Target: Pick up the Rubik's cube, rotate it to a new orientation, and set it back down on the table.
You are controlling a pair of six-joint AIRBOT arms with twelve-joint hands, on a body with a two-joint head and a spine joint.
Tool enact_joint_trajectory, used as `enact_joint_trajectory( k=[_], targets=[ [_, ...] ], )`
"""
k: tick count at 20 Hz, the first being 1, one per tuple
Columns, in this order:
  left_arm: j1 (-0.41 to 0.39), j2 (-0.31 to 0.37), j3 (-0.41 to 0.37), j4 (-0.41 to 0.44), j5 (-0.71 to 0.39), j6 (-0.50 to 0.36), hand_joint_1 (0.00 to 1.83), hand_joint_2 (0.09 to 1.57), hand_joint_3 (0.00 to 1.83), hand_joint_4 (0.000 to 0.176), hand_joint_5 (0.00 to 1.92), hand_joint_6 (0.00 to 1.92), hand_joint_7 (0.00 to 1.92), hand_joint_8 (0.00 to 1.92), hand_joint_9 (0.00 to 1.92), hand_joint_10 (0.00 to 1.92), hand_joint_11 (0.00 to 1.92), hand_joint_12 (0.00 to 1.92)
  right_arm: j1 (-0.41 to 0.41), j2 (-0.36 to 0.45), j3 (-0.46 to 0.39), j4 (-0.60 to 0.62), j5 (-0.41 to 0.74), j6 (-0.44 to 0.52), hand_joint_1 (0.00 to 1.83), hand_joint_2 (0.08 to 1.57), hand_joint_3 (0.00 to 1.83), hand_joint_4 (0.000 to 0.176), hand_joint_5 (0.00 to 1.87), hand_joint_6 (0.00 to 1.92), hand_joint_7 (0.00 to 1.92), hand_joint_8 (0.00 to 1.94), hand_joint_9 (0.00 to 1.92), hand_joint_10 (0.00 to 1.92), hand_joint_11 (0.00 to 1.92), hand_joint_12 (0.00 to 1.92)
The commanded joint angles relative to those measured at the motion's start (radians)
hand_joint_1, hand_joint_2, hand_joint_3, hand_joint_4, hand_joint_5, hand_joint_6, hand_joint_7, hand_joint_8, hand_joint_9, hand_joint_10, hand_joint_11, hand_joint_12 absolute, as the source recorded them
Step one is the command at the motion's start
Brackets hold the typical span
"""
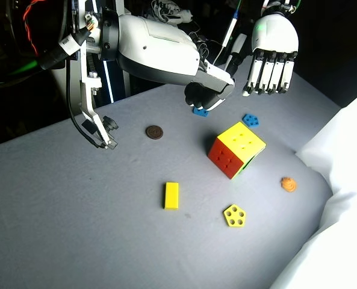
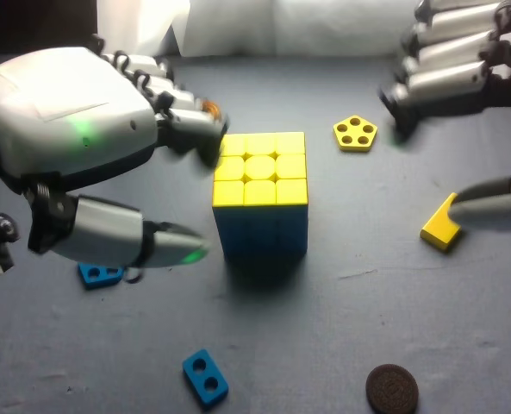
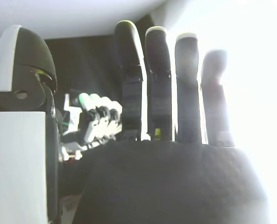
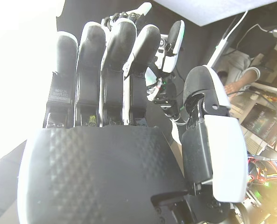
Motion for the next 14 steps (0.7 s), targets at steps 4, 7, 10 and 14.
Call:
enact_joint_trajectory(
  k=[4,7,10,14],
  targets=[
    [-0.033,0.004,0.012,-0.026,-0.079,0.001,0.01,1.21,0.01,0.0,0.0,0.0,0.0,0.0,0.0,0.0,0.02,0.01,0.015,0.005,-0.002,0.053,0.058,0.001,0.06,1.25,0.0,0.0,0.04,0.0,0.1,0.0,0.09,0.01,0.0,0.24],
    [-0.093,0.004,0.009,-0.028,0.05,0.001,0.02,1.21,0.01,0.0,0.0,0.0,0.0,0.0,0.0,0.0,0.0,0.01,0.015,0.005,-0.003,0.053,0.054,0.002,0.08,1.24,0.0,0.0,0.05,0.0,0.11,0.0,0.1,0.01,0.0,0.27],
    [-0.196,-0.004,-0.003,-0.028,0.29,0.03,0.04,1.22,0.01,0.0,0.0,0.0,0.0,0.0,0.0,0.0,0.0,0.0,0.016,0.012,-0.013,0.054,0.028,0.009,0.07,1.24,0.0,0.0,0.07,0.0,0.13,0.0,0.11,0.01,0.0,0.3],
    [-0.253,-0.029,0.01,-0.027,0.333,0.072,0.04,1.21,0.0,0.0,0.0,0.0,0.0,0.0,0.0,0.0,0.0,0.0,0.055,0.04,-0.079,0.058,-0.181,0.024,0.13,1.23,0.0,0.0,0.07,0.01,0.13,0.0,0.11,0.01,0.0,0.28]
  ],
)
